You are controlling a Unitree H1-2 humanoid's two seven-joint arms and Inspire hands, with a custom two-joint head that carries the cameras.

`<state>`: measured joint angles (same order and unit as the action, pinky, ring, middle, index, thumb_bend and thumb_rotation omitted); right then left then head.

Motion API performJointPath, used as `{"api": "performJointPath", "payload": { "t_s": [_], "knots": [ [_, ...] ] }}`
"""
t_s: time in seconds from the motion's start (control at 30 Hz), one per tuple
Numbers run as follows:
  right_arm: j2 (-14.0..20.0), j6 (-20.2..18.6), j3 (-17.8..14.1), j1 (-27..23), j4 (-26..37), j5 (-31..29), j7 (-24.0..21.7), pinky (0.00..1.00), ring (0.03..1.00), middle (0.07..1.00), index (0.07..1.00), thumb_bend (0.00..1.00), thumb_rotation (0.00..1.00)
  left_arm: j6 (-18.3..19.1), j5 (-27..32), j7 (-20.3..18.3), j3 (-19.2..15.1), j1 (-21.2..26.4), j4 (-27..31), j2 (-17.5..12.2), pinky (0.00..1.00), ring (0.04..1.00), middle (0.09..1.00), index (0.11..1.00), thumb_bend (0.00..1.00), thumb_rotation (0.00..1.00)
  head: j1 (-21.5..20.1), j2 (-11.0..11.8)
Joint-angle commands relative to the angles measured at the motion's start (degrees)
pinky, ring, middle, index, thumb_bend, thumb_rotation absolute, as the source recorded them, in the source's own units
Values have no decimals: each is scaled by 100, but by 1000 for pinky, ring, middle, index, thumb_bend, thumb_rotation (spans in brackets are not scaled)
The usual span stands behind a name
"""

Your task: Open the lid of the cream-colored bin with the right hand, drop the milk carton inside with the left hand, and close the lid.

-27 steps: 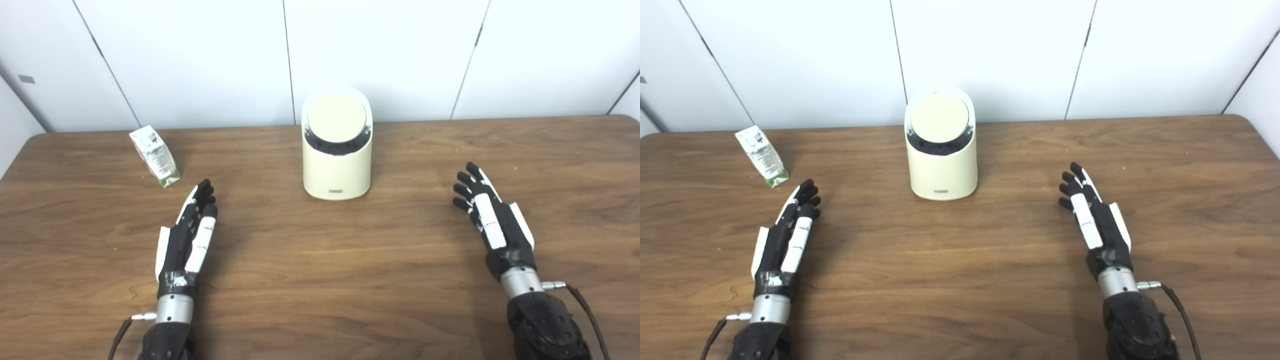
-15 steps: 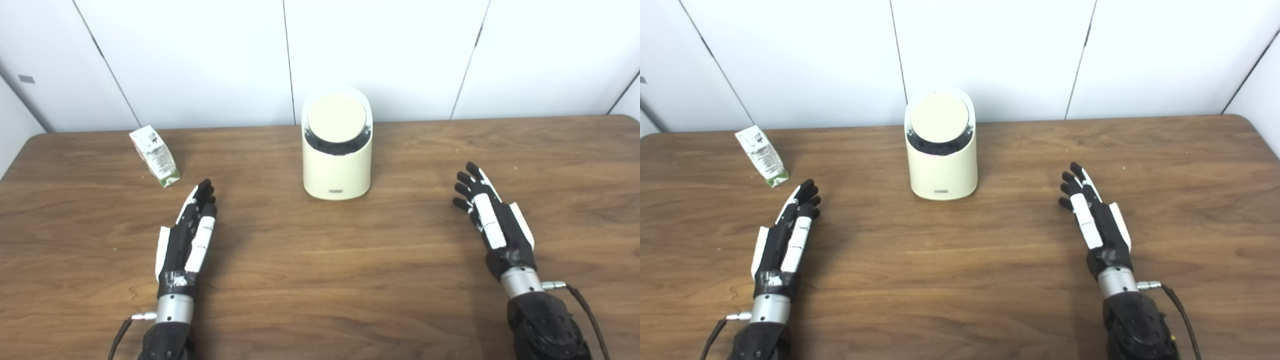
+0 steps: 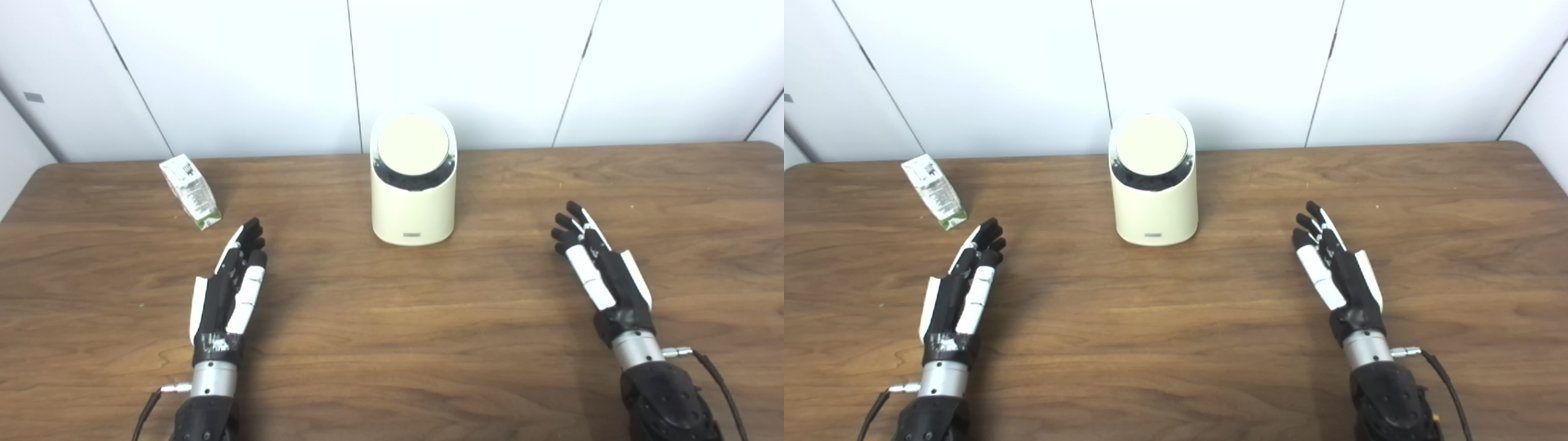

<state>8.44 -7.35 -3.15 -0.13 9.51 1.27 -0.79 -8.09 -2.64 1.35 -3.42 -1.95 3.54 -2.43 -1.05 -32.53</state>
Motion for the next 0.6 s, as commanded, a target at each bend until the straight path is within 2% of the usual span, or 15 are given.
{"api": "performJointPath", "payload": {
  "t_s": [0.0,0.07,0.1,0.17,0.3,0.37,0.57],
  "knots": [
    [-21,152,7,-63,118,-17,-22,790,864,914,953,585,619,-181,-54,50,77,-229,-261,88,918,905,918,938,558,791,2,105],
    [-50,172,32,-149,111,6,-5,797,860,910,949,608,591,-236,-30,40,80,-247,-296,99,916,910,919,937,541,781,6,169],
    [-59,160,62,-252,112,37,-3,798,859,909,948,611,586,-272,-38,45,85,-258,-320,107,916,911,920,937,538,780,24,280],
    [-62,140,104,-391,103,94,3,805,858,906,940,663,601,-320,-62,58,94,-274,-353,121,907,910,916,937,532,783,41,352],
    [-37,32,244,-783,127,461,77,792,868,897,937,689,597,-448,-85,66,100,-297,-428,155,897,907,915,937,500,778,91,526],
    [-54,-91,275,-1017,121,586,106,777,866,896,937,690,579,-456,-68,54,104,-309,-429,170,902,910,916,938,482,763,99,546],
    [-134,-492,389,-1663,118,867,120,836,888,899,936,731,526,-407,-59,33,114,-354,-385,191,910,920,924,947,466,753,121,638]
  ]
}}
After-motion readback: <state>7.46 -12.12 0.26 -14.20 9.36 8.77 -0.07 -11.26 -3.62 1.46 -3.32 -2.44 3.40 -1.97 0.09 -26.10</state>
